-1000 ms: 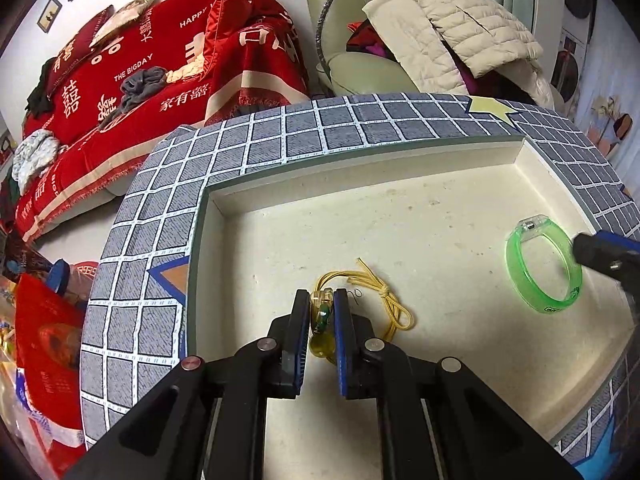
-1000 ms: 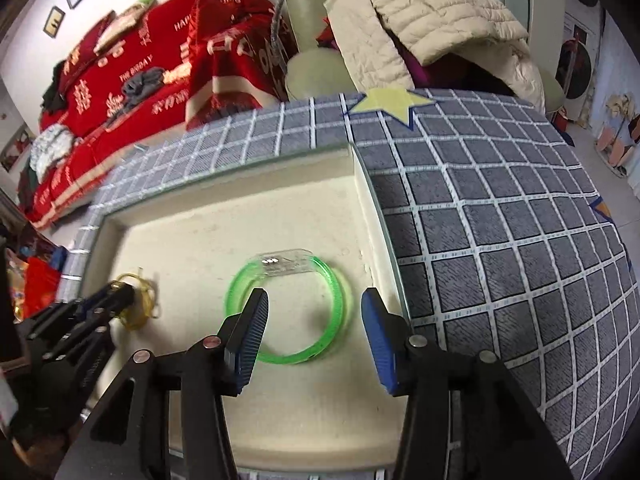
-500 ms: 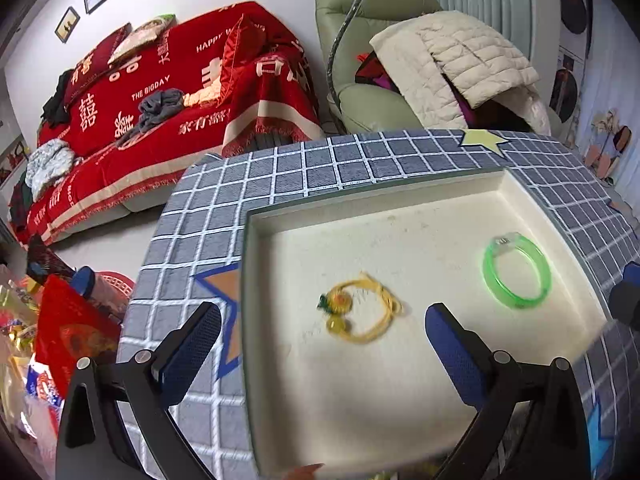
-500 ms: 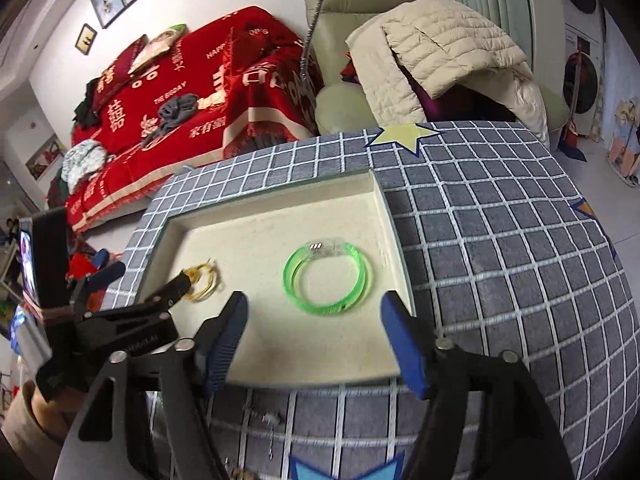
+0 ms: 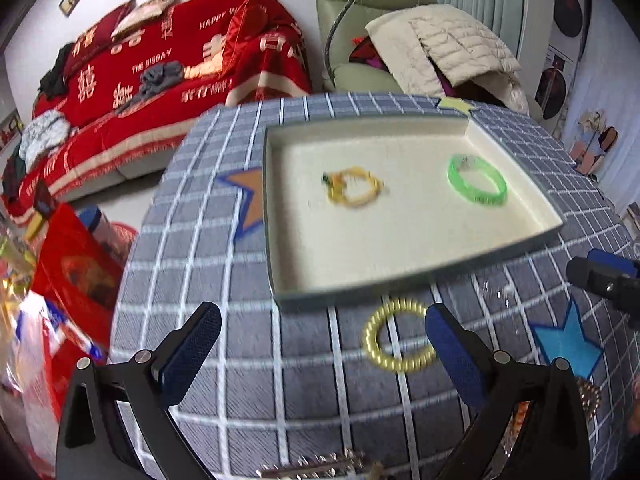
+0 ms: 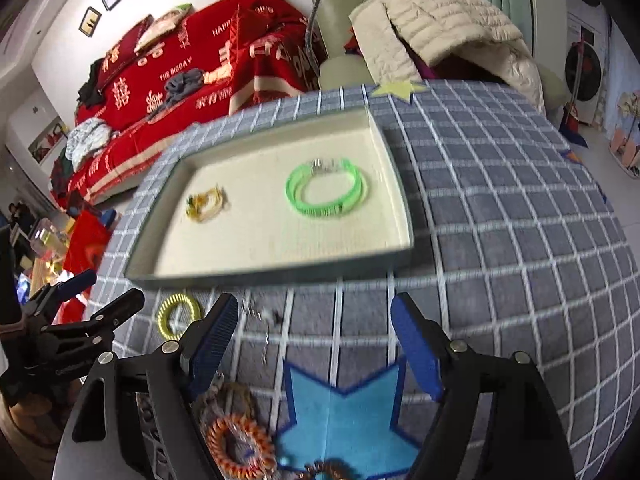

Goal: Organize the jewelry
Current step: 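Move the left gripper to the yellow coil hair tie and the right to the silver earring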

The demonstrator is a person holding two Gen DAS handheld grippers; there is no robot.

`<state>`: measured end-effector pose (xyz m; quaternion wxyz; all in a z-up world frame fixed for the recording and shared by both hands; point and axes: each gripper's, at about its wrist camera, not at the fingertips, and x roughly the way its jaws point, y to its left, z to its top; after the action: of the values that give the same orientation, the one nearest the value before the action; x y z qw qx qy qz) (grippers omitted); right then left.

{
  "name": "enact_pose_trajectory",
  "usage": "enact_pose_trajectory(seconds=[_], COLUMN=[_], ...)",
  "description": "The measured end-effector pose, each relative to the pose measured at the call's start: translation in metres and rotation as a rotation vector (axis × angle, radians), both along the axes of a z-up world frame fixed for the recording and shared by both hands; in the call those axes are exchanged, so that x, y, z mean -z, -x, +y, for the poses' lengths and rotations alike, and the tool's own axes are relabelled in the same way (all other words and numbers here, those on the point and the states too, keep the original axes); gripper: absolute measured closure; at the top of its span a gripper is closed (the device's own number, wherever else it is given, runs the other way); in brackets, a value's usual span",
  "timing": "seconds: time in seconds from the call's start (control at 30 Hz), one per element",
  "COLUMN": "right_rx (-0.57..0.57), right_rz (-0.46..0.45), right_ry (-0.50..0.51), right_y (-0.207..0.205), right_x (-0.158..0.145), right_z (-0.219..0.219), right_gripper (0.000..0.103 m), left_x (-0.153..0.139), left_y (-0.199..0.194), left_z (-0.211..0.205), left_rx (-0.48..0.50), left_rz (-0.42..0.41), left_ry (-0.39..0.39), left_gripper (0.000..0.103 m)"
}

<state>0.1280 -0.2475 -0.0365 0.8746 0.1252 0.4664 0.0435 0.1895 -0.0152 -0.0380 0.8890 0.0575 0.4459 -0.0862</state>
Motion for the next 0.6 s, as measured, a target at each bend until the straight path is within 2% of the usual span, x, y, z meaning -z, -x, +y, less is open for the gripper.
enact_pose_trajectory(seconds=[0.2, 0.33, 0.6], right_rx=[-0.037, -0.068, -0.126], right_rz=[0.035, 0.043, 0.056], right_ry=[0.038, 0.052, 0.096], right_y=[0.003, 0.0, -0.009], right_x=[0.015, 0.018, 0.028], right_z=[0.013, 0.021, 0.039], right_gripper=[0.022, 0.022, 0.022], left_x=[0.021, 0.025, 0.035], left_y=[0.005, 0.001, -0.004], left_z=[-0.003, 0.002, -0.001], left_rx=[-0.038, -0.074, -0.073], left_rz=[0.049, 0.07, 0.096], left_ry=[-0.014, 0.013, -0.007], left_gripper=[0.0, 0.0, 0.0])
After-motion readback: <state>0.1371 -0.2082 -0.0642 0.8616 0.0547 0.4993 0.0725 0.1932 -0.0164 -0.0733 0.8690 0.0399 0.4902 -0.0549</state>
